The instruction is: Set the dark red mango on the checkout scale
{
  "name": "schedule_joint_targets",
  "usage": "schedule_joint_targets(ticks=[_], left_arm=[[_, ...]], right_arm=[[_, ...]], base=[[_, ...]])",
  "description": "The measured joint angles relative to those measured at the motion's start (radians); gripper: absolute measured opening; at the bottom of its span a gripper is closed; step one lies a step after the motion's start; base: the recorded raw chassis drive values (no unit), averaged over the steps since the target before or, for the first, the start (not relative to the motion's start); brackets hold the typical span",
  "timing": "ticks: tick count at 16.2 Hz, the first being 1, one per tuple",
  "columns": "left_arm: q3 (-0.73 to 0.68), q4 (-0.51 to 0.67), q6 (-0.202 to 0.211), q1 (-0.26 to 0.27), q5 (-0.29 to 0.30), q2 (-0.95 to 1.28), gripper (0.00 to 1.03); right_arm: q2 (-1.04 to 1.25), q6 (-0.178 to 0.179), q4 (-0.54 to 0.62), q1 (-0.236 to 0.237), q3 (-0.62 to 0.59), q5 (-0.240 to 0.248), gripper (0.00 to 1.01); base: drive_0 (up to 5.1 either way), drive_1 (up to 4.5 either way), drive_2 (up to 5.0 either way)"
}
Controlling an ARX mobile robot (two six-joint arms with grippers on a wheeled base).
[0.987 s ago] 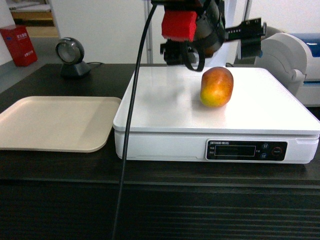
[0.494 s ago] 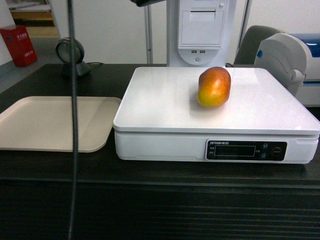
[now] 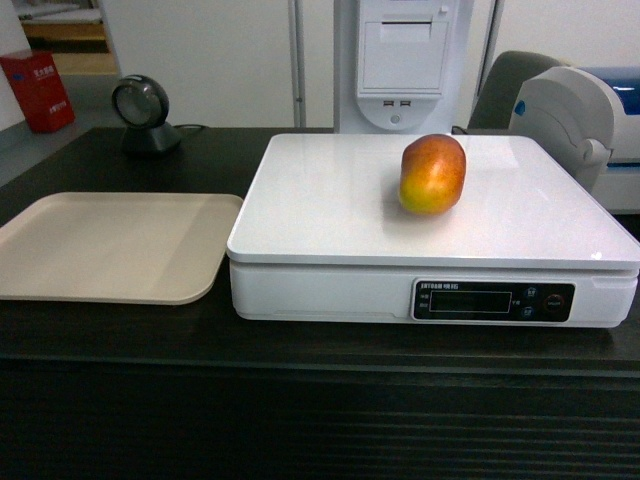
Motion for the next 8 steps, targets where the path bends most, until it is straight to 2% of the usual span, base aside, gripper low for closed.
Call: schedule_joint_targets(ticks=[1,2,4,5,6,7,8], left_arm=[[-0.159,0.192,0.15,0.015,-0.254,-0.079,0.82],[-0.331,0.293,0.281,0.045,-0.382,-0.185,0.69],[-0.513,0.364,0.382,0.117,-0.386,-0.323,0.53],[-0.622,0.391,0.414,0.168,-0.358,-0.411,0.42],[-0.767,0.442,0.435,0.189,-0.344,-0.499,0.26],[-0.846,0.468,0.446,0.185,-0.327,-0.529,0.15],[-0.928,0.491,0.452,0.196,-0.284,-0.557,0.02]], right_arm=[[0.0,0.0,0.001,0.0,0.0,0.0,0.98],[0.0,0.0,0.0,0.0,0.0,0.0,0.98],[0.0,0.0,0.0,0.0,0.0,0.0,0.98],[0.0,0.0,0.0,0.0,0.0,0.0,0.98],[0.0,0.0,0.0,0.0,0.0,0.0,0.98],[0.0,0.0,0.0,0.0,0.0,0.0,0.98],[0.0,0.0,0.0,0.0,0.0,0.0,0.98]], base=[[0.0,0.0,0.0],[0.0,0.0,0.0],[0.0,0.0,0.0],[0.0,0.0,0.0],[0.0,0.0,0.0],[0.0,0.0,0.0],[0.0,0.0,0.0]])
